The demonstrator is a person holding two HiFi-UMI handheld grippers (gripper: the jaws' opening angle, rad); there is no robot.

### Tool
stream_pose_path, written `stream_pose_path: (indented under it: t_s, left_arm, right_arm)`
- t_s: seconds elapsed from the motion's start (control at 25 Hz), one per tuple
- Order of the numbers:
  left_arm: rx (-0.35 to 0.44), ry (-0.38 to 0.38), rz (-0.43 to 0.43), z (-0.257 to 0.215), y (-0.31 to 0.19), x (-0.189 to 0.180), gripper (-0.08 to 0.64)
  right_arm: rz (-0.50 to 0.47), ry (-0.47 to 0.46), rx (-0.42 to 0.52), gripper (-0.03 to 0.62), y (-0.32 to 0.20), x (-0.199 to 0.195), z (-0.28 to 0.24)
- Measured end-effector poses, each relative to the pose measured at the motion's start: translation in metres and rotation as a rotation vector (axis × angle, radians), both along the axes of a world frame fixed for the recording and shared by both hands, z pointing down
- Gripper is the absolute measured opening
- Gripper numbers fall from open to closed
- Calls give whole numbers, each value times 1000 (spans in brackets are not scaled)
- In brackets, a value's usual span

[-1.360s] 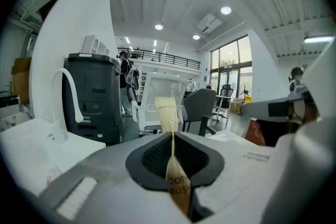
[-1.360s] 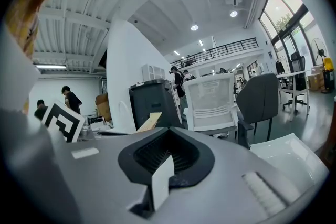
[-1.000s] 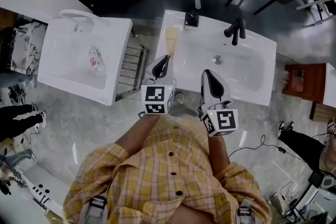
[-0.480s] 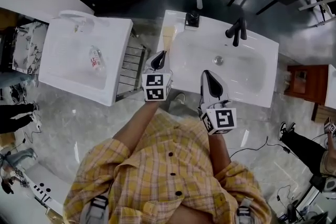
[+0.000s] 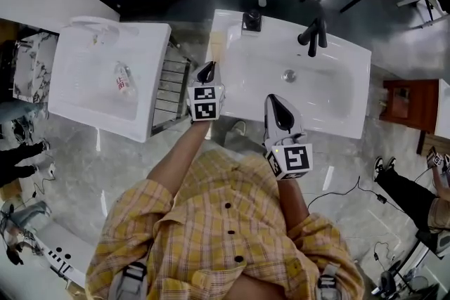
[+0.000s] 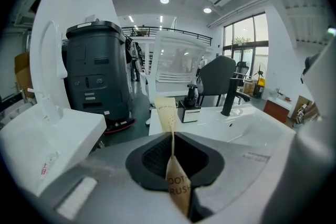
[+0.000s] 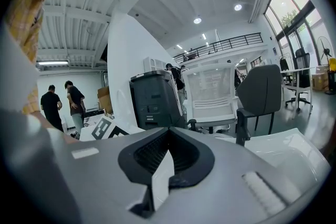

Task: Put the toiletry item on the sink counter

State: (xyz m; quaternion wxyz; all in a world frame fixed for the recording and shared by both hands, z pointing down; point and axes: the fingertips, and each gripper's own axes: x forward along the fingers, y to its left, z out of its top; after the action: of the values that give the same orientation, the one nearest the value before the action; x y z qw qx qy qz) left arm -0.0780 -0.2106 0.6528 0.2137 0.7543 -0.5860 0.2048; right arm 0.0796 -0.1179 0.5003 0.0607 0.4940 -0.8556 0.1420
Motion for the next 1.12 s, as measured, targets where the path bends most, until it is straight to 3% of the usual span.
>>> stream_pose_path:
  t_s: [0.24,0.56,1.12]
  left_arm:
    - [-39,-36,43,24,-9,4,14]
    - [-100,-57,39,58,-16,-1,14]
    - [-169,-41,32,86,-27,0,29]
  right_arm:
    - [-4,-12,22,0,1,-1,-3]
    - [-2,-4,17,0,1,3,3]
    - [-19,19,-1,0,1,4,12]
